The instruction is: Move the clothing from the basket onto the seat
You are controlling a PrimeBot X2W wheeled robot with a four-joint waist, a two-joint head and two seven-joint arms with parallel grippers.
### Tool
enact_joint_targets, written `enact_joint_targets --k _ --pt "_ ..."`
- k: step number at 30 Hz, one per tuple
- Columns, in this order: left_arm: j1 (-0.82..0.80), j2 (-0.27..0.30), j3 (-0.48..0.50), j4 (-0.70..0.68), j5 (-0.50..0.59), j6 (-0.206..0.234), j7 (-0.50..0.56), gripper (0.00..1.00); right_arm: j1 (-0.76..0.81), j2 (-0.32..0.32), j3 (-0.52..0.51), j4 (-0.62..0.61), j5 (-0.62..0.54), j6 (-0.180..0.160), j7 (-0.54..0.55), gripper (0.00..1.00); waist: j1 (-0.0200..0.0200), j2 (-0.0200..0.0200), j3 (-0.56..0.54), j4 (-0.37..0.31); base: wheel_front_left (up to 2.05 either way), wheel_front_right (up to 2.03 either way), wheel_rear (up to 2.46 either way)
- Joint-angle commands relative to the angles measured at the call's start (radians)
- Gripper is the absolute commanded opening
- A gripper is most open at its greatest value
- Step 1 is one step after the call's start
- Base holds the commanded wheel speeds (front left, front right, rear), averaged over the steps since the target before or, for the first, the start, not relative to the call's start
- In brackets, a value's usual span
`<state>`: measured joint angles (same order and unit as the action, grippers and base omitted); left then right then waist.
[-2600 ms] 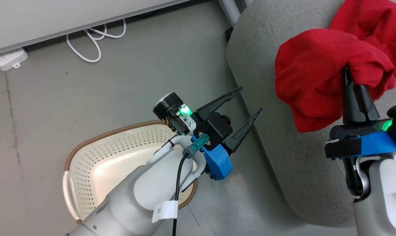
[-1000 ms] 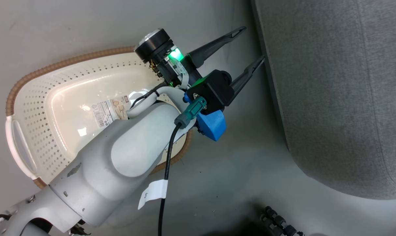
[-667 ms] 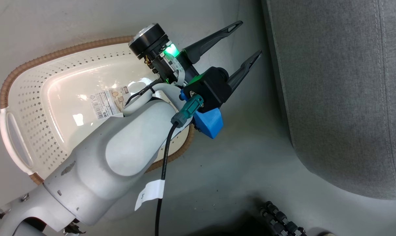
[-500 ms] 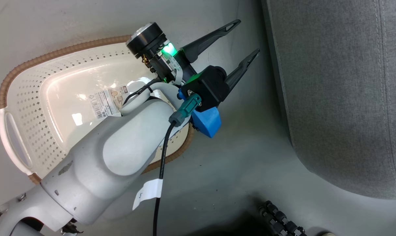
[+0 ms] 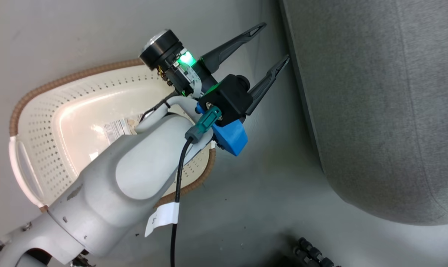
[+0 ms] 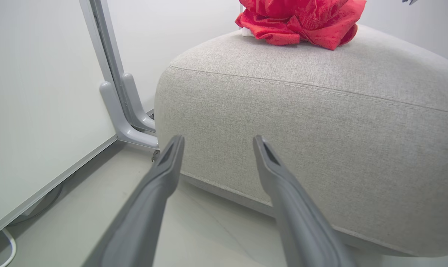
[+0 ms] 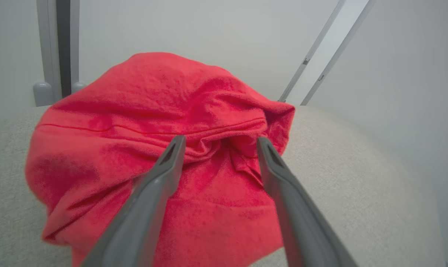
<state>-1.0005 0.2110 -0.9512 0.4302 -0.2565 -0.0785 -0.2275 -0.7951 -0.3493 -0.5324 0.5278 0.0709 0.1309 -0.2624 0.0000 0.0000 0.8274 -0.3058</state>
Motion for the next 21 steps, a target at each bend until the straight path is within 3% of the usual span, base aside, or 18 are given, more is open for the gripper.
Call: enact_joint_targets --k 1,10,21 --pt "0.018 -0.007 0.008 0.009 -0.010 0.009 -0.014 1.00 0.042 0.011 -0.001 -0.032 0.004 0.000 -0.004 1.00 0.0000 0.0000 -0.046 -0.001 0.00 0.00 0.00" --pt "0.095 -0.021 0.104 0.021 -0.071 0.049 -0.038 1.00 0.193 0.049 0.106 -0.236 -0.020 0.000 -0.004 1.00 0.0000 0.0000 -0.216 0.031 0.00 0.00 0.00" --pt "0.274 -0.034 0.358 -0.084 -0.056 0.080 -0.039 1.00 0.287 0.097 0.318 -0.371 -0.034 0.000 -0.004 1.00 0.0000 0.0000 -0.399 0.136 0.00 0.00 0.00"
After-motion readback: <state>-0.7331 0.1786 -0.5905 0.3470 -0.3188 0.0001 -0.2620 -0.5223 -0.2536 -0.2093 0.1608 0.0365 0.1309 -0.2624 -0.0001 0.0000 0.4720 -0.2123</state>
